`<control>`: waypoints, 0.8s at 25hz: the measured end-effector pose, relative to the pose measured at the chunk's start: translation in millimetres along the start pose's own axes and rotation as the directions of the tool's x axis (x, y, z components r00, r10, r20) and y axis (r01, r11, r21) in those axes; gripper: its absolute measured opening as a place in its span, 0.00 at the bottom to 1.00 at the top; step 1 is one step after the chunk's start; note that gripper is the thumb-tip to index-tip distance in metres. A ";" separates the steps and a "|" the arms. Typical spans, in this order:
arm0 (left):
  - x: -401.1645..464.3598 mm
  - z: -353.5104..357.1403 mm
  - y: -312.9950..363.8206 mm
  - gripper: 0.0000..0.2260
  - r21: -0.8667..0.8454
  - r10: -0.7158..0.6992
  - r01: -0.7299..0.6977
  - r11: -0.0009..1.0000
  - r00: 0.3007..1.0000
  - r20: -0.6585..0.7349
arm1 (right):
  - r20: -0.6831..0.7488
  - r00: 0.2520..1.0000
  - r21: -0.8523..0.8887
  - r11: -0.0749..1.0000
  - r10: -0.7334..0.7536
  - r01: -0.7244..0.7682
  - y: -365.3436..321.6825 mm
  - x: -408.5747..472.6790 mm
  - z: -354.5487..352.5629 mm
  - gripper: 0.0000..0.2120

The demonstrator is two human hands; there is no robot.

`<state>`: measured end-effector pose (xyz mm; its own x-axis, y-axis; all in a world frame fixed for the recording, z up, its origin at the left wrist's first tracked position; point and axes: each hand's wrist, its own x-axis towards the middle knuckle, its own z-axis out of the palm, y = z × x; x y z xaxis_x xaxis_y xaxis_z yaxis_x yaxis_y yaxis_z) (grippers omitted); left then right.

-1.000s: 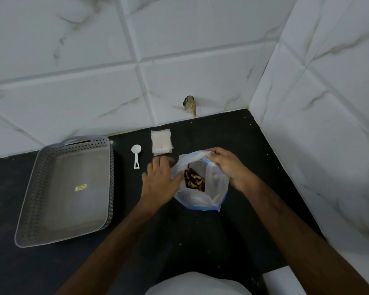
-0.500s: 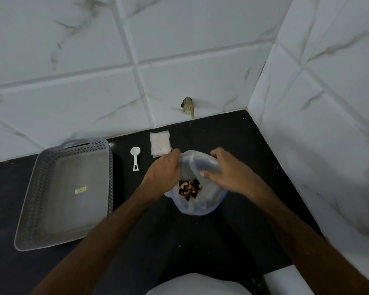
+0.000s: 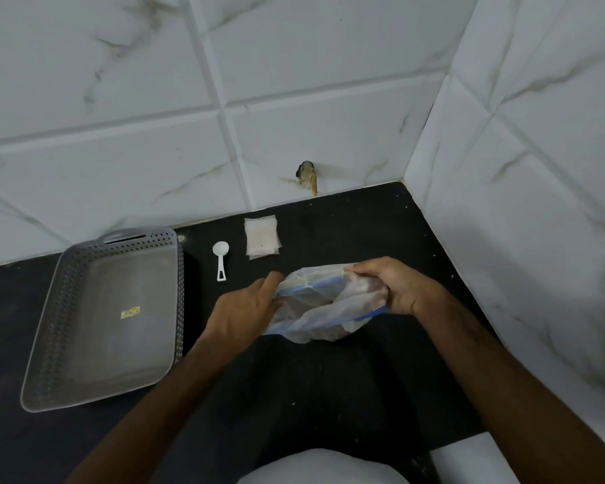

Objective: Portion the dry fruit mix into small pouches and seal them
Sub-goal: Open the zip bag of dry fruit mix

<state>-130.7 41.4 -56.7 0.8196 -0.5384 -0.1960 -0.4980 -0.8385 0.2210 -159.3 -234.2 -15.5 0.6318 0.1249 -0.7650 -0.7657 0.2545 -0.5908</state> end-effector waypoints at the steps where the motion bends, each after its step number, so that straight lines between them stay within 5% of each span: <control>1: -1.2 -0.6 3.3 0.25 0.063 -0.006 0.009 0.998 0.999 -0.051 | 0.020 1.000 0.032 0.999 0.004 -0.005 0.6 2.2 1.2 0.10; 4: 6.3 -7.5 18.0 0.32 0.089 0.189 -0.171 0.981 0.946 -0.264 | 0.047 0.998 -0.025 0.999 -0.043 0.044 2.1 9.1 7.7 0.12; 7: 29.1 -20.0 39.4 0.23 0.104 0.349 -0.333 0.937 0.886 -0.304 | 0.066 0.993 -0.058 0.993 -0.097 0.101 -1.7 19.5 11.6 0.09; 10: 50.9 -19.1 51.7 0.10 0.003 0.223 -0.227 0.974 0.957 -0.187 | 0.010 0.973 -0.291 0.930 -0.232 0.225 -4.9 22.1 18.1 0.09; 13: 61.3 -6.9 50.0 0.06 -0.411 -0.062 -0.010 0.912 0.985 -0.162 | -0.149 0.802 -0.780 0.568 -0.578 0.264 10.4 21.4 17.3 0.15; 15: 61.3 -3.5 54.1 0.10 -0.732 -0.250 0.168 0.660 0.968 -0.003 | -0.163 0.712 -0.882 0.424 -0.683 0.206 24.6 18.5 19.5 0.21; 16: 59.2 -2.8 57.2 0.11 -0.868 -0.295 0.246 0.431 0.948 0.122 | -0.160 0.709 -0.897 0.401 -0.686 0.186 30.7 19.6 20.5 0.21; 18: 48.6 -4.0 60.4 0.12 -0.941 -0.249 0.336 -0.022 0.910 0.331 | -0.164 0.738 -0.879 0.436 -0.655 0.192 36.5 26.2 20.0 0.14; 20: 38.0 -4.1 56.9 0.13 -0.901 -0.152 0.361 -0.240 0.903 0.402 | -0.203 0.766 -0.779 0.575 -0.610 0.252 33.9 30.7 17.0 0.10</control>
<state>-126.8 -26.5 -47.7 0.7016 -0.3926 -0.5947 0.6708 0.0825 0.7370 -163.8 -205.4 -54.6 0.9265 -0.2539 -0.2776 -0.3752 -0.5692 -0.7316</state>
